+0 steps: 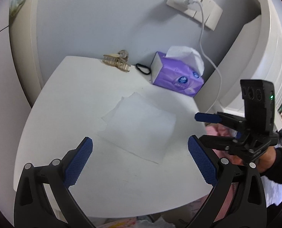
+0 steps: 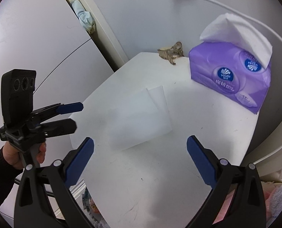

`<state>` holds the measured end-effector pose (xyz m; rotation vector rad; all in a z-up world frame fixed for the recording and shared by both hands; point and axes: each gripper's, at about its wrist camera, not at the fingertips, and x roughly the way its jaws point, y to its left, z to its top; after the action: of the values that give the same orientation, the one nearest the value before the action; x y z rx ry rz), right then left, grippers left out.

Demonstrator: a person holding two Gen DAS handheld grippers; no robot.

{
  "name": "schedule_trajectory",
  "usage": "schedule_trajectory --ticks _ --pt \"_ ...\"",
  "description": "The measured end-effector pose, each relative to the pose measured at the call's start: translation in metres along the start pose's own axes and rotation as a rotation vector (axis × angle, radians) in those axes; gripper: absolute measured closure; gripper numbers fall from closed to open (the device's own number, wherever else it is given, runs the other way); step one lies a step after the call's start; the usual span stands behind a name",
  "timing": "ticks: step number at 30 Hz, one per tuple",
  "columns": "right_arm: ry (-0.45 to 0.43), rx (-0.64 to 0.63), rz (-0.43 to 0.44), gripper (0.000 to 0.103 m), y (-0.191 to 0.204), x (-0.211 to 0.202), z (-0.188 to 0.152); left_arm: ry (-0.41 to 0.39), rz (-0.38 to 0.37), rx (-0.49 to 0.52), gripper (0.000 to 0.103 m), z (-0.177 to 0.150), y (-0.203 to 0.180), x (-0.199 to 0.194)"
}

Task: Collect trash
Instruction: 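Open the right gripper and move both grippers up to the white napkin on the cabinet, then close the left gripper on the white paper napkin while the right gripper also pinches it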

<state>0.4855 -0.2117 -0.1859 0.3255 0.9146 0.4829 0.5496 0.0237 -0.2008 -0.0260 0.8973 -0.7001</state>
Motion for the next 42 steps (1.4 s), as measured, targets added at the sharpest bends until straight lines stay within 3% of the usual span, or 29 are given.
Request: schedule_trajectory --ticks 11,12,13,14,21,26,31,39,42 --pt "0.005 0.014 -0.006 0.009 -0.003 0.023 0.008 0.053 -0.036 0.006 0.006 0.008 0.015 0.027" --pt "0.010 0.017 -0.005 0.013 -0.004 0.025 0.009 0.051 -0.033 0.009 0.006 0.009 0.016 0.029" --pt "0.013 0.020 -0.004 0.025 -0.004 0.027 0.009 0.048 -0.029 0.009 0.006 0.009 0.017 0.029" --pt "0.020 0.022 -0.006 0.029 -0.003 0.028 0.009 0.048 -0.037 0.004 0.006 0.010 0.019 0.030" --pt "0.024 0.047 -0.022 0.029 0.000 0.034 0.010 0.068 -0.061 0.012 0.006 0.009 0.022 0.039" --pt "0.018 0.053 -0.026 0.038 0.004 0.036 0.010 0.071 -0.059 0.015 0.007 0.005 0.023 0.044" --pt "0.013 0.059 -0.038 0.038 0.007 0.038 0.012 0.074 -0.064 0.030 0.017 0.002 0.020 0.046" --pt "0.009 0.053 -0.036 0.048 0.005 0.042 0.014 0.066 -0.056 0.030 0.027 0.005 0.021 0.046" --pt "0.009 0.044 -0.045 0.059 0.005 0.044 0.015 0.062 -0.051 0.025 0.031 0.006 0.022 0.046"
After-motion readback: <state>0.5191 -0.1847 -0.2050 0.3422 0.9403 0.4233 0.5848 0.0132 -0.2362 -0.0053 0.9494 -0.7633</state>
